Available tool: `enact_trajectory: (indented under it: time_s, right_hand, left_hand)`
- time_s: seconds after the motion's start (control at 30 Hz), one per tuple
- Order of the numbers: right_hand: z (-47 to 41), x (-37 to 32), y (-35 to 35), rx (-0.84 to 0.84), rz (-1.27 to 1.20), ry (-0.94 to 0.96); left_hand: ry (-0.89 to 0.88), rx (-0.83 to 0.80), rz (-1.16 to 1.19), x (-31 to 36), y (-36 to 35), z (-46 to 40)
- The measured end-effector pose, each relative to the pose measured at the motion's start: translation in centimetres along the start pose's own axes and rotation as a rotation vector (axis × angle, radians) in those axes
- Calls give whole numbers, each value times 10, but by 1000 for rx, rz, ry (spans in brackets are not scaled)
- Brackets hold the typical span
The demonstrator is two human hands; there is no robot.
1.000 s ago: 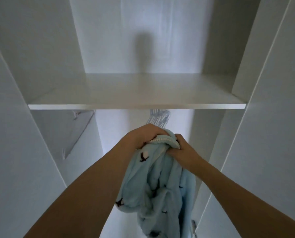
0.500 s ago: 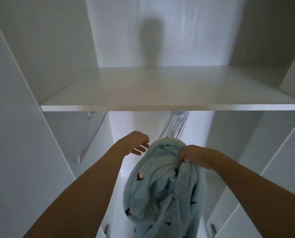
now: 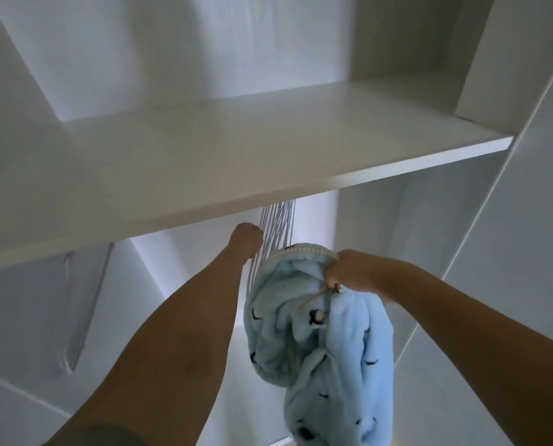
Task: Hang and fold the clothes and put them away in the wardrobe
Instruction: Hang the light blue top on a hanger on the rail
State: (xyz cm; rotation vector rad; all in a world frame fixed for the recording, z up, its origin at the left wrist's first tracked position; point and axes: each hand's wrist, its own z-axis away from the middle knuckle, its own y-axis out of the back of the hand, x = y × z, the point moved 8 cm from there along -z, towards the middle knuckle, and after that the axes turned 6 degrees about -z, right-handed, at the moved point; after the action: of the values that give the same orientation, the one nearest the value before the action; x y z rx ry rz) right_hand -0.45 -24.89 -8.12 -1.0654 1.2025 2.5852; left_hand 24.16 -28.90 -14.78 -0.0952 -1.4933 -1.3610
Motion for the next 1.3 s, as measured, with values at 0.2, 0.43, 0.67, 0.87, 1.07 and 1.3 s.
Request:
enact_trajectory:
  time_s: [0.2, 0.43, 0.67, 0.87, 1.07, 1.3]
  right_hand:
    - [-4, 12, 9, 66, -96, -37]
    - [-6, 18, 6, 29, 2, -38]
    - [-7, 23, 0, 19, 202, -65]
    - [-6, 22, 0, 78, 280, -54]
    - [-6, 26, -7, 134, 305, 29]
    - [33, 24, -10, 252, 331, 174]
  left_hand:
    - [70, -38, 178, 2, -16, 7]
    - [113, -93, 430, -3, -31, 12]
    - [15, 231, 449, -20, 4, 12]
    - [-92, 327, 320, -35, 21, 54]
    - [-64, 467, 179, -71, 33, 127]
    - [-18, 632, -217, -91, 69, 253]
